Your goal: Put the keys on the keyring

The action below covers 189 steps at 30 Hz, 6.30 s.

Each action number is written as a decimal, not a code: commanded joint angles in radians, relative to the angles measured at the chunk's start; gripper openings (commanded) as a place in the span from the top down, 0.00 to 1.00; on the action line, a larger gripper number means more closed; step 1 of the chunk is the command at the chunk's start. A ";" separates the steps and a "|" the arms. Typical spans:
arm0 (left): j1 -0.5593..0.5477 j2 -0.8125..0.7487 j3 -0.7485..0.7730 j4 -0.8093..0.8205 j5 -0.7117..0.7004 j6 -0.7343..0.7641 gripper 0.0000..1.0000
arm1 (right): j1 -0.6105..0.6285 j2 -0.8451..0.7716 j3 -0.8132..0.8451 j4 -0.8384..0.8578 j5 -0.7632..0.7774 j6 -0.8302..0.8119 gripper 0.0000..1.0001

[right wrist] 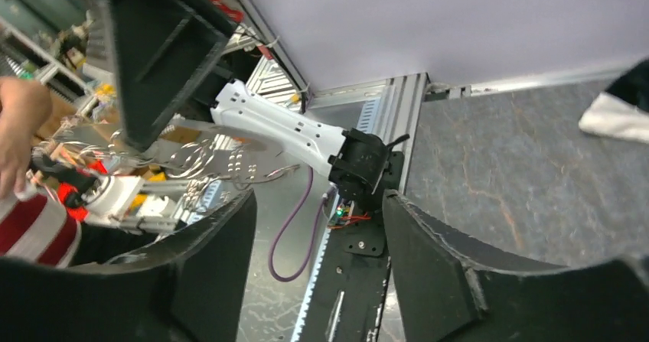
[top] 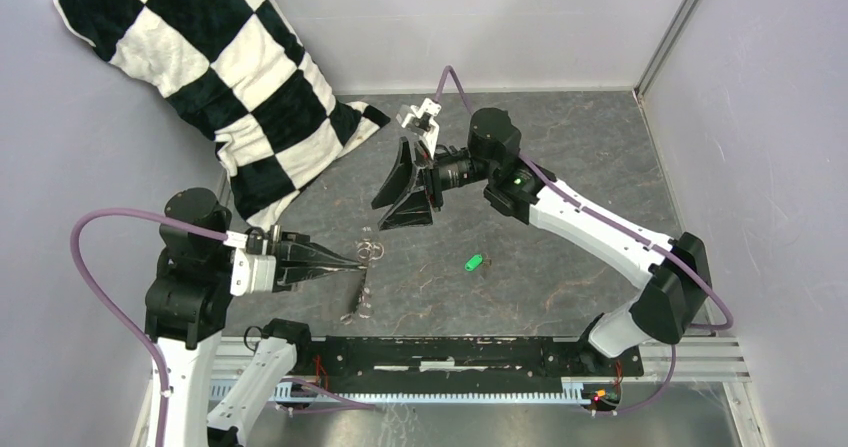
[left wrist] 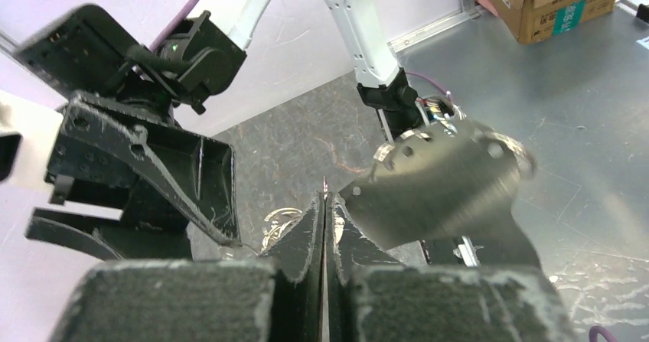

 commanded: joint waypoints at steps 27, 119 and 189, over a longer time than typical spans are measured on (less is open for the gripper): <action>-0.002 0.193 0.125 -0.269 0.091 0.277 0.98 | 0.096 -0.207 -0.756 1.331 0.433 0.580 0.02; 0.095 -0.043 -0.216 0.214 -0.222 -0.110 0.39 | 0.062 -0.281 0.020 -0.648 0.650 -0.059 0.99; -0.236 0.202 -0.067 -0.335 -0.300 0.402 0.98 | 0.284 -0.085 0.299 -0.912 0.720 -0.445 0.90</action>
